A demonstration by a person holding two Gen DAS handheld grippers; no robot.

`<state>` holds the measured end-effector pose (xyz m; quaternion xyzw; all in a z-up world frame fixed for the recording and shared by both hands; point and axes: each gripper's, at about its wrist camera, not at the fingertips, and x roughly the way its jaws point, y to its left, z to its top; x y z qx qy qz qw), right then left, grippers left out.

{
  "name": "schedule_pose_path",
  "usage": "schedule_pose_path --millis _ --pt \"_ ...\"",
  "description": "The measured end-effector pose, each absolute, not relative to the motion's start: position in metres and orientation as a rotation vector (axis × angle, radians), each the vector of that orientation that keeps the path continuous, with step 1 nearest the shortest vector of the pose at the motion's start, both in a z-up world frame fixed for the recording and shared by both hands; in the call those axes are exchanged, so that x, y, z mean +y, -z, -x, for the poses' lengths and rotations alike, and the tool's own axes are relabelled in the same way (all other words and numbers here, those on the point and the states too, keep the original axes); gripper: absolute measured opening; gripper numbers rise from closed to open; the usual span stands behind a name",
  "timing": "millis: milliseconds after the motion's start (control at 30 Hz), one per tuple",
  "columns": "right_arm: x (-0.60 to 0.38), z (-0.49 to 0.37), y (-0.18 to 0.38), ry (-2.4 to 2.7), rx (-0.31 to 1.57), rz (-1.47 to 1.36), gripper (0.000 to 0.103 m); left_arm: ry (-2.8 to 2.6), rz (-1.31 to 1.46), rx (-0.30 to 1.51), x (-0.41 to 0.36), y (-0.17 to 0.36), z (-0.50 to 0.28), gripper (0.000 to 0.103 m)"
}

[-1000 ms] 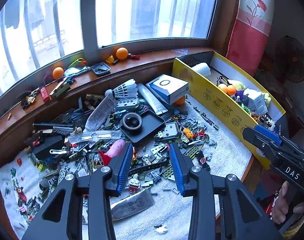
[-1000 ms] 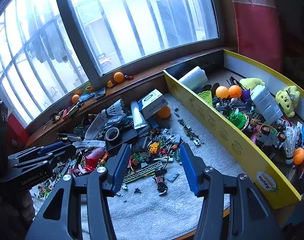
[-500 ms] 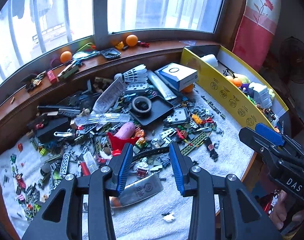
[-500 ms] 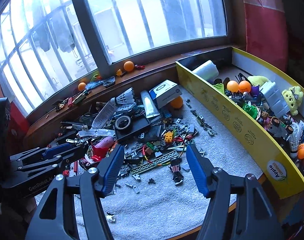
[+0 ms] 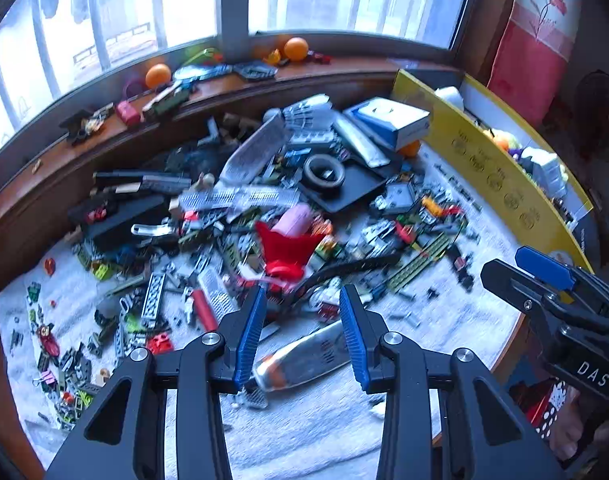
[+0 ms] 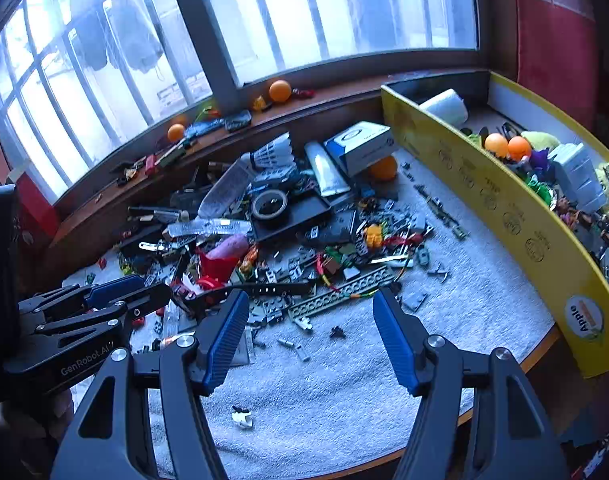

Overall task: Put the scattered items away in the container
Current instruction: 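Move both grippers back over the cluttered table, then grasp a red cylinder with the left gripper while the right gripper grasps a white minifigure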

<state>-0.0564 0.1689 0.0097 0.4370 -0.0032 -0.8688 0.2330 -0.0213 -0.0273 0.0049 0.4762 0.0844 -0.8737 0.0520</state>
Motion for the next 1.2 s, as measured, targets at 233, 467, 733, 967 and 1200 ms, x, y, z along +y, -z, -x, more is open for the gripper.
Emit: schedule_pose_path --millis 233,467,733,967,1200 --pt "0.150 0.051 0.020 2.295 0.061 -1.302 0.065 2.616 -1.537 0.292 -0.048 0.027 -0.001 0.039" --pt "0.124 0.045 0.051 2.215 0.199 -1.334 0.065 2.585 -1.573 0.347 -0.066 0.046 -0.023 0.039" --pt "0.082 0.054 0.059 2.117 0.223 -1.240 0.065 2.557 -1.529 0.373 -0.081 0.044 -0.039 0.039" --pt "0.048 0.071 0.074 2.112 0.306 -1.261 0.043 2.530 -1.473 0.451 -0.104 0.042 -0.055 0.039" --pt "0.046 0.068 0.077 2.134 0.306 -1.262 0.025 2.552 -1.434 0.465 -0.115 0.042 -0.047 0.039"
